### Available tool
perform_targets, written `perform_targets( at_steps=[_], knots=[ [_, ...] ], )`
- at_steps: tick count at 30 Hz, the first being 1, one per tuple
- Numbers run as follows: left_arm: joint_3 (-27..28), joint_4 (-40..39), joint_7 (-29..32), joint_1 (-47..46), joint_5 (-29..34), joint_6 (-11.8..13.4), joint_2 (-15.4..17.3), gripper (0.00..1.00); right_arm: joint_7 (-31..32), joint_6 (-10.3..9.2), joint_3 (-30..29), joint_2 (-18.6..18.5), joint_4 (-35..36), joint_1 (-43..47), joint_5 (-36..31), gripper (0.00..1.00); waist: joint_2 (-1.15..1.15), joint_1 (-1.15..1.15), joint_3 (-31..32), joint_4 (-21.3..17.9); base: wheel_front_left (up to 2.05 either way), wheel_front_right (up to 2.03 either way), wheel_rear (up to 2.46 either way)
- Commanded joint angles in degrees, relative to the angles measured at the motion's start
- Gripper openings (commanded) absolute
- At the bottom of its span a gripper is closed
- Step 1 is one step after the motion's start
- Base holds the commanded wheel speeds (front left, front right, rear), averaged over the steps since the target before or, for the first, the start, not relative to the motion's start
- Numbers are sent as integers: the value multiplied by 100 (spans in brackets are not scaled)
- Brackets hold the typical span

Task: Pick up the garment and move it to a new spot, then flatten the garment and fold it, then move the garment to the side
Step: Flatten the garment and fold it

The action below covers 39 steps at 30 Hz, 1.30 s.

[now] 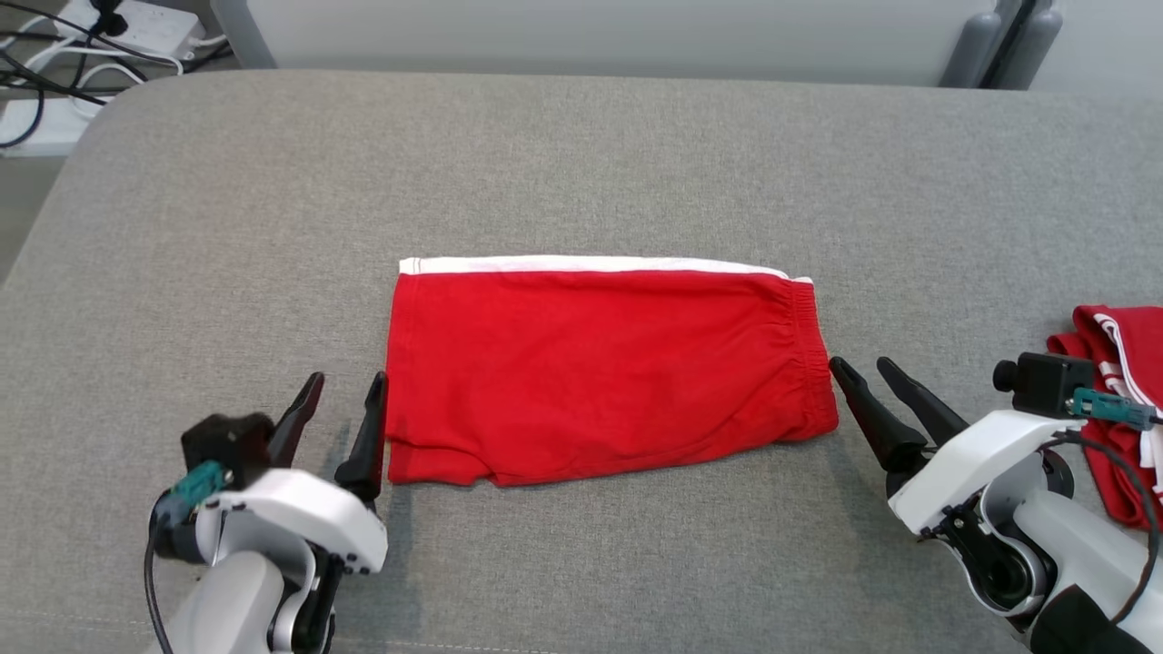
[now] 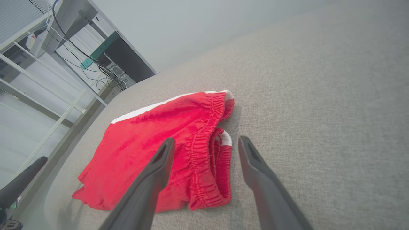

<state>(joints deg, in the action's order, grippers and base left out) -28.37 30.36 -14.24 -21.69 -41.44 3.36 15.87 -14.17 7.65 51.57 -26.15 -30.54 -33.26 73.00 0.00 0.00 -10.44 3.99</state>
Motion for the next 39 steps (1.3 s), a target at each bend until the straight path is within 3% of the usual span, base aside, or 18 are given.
perform_targets(
  at_steps=[1, 8, 17, 27, 39],
  knots=[
    [490, -421, -75, 252, 374, 149, 136, 100, -83, -16, -115, -44, 64, 212, -71, 100, 0, 0, 117, 54, 0, 0, 0],
    [1001, -1106, -75, 956, 1135, 281, -83, 100, -83, -16, -383, 0, -13, 449, -158, 100, 0, 0, 326, 209, 0, 0, 0],
    [1247, -1547, -75, 1362, 1830, 200, -360, 100, -83, -16, -715, 171, -368, 653, -156, 100, 0, 0, 262, 536, 0, 0, 0],
    [1395, -1520, -75, 1276, 2124, 6, -535, 100, 43, -16, -716, 447, -972, 609, 129, 100, 0, 0, 98, 857, 0, 0, 0],
    [1559, -1469, -75, 1223, 2301, -189, -730, 100, 434, -16, -387, 569, -1040, 384, 434, 100, 0, 0, 34, 1086, 0, 0, 0]
  ],
)
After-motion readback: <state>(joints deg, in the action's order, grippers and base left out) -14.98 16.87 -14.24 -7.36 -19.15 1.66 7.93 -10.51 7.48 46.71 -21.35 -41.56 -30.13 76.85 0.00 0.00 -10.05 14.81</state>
